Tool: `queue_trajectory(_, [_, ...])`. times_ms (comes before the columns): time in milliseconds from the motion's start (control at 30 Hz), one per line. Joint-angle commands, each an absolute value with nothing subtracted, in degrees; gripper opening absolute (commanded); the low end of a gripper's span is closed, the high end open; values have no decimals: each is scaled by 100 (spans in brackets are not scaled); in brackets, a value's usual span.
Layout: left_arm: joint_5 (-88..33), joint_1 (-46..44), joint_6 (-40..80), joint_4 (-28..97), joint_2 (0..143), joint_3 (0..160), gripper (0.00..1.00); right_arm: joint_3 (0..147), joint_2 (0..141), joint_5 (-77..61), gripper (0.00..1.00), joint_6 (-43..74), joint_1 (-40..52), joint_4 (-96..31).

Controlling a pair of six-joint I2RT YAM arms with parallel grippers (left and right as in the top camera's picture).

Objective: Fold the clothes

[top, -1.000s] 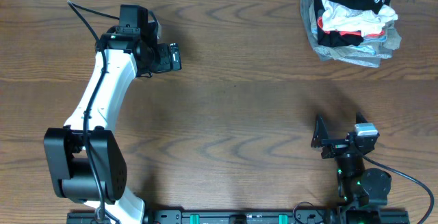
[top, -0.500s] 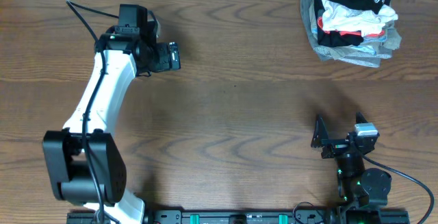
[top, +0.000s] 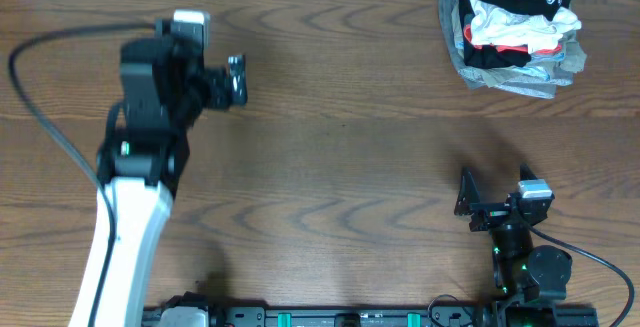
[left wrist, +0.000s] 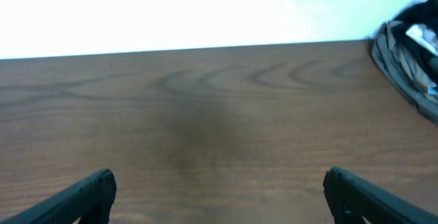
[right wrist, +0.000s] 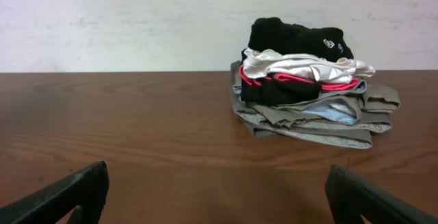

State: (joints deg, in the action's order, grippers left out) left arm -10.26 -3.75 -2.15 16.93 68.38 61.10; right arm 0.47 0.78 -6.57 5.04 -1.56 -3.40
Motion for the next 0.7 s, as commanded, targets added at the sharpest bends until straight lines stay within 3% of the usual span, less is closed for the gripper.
queue_trajectory(0, [-976, -355, -436, 1365, 6027, 5194, 98, 32, 32, -663, 99, 572, -95, -364])
queue_trajectory(467, [-939, -108, -425, -432, 2668, 1640, 98, 32, 32, -663, 99, 572, -95, -364])
queue_trajectory(667, [-941, 99, -423, -532, 1780, 862, 98, 32, 32, -663, 99, 572, -95, -364])
